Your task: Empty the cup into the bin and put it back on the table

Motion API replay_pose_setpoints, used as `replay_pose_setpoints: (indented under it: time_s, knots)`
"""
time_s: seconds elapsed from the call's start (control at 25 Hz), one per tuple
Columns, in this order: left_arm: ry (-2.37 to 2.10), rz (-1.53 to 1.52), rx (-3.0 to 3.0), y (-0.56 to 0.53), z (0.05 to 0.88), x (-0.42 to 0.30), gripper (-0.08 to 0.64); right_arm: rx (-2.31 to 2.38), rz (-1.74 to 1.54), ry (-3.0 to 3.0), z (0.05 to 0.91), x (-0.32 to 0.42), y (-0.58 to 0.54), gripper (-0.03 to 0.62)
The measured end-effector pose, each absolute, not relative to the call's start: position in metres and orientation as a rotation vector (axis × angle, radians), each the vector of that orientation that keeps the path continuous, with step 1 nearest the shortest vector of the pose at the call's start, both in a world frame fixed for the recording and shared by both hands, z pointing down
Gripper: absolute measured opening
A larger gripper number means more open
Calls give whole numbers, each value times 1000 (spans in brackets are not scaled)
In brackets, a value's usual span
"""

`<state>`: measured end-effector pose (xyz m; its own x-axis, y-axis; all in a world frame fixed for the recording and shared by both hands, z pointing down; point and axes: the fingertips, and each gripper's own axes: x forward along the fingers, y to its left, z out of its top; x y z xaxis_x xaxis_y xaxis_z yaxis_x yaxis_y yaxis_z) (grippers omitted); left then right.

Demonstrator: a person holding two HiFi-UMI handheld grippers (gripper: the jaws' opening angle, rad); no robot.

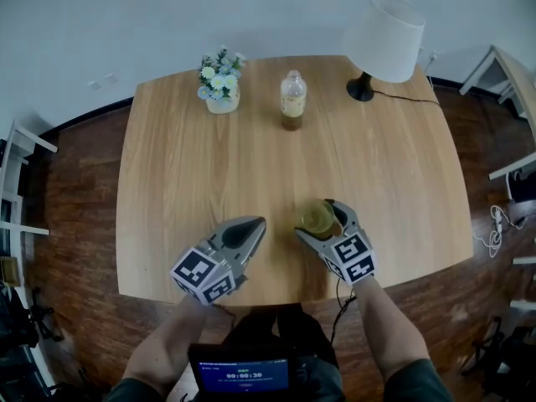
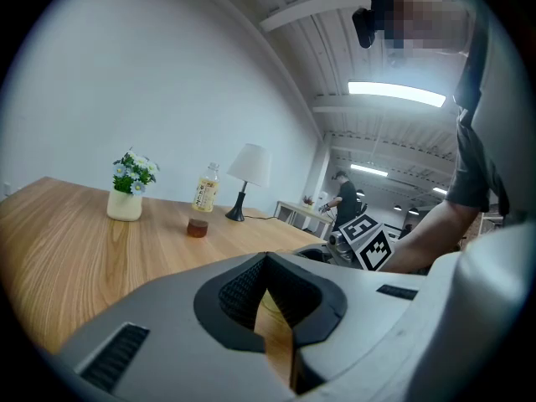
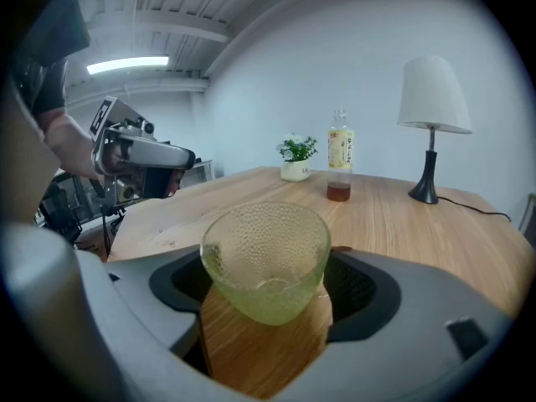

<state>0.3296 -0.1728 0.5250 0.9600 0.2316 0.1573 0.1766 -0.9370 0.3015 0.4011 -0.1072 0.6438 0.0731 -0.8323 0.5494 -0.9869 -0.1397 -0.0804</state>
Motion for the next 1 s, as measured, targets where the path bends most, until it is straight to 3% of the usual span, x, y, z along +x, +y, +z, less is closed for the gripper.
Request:
replay_pose_setpoints:
  time_s: [0.12,1.0]
  knots:
    - [305,246,2832,-173,516,328,0,2043,695,-1827,640,400,-108,445]
    - [319,11,2922,-172,426,287,0,2162,558,-1926,525,385,-86,435]
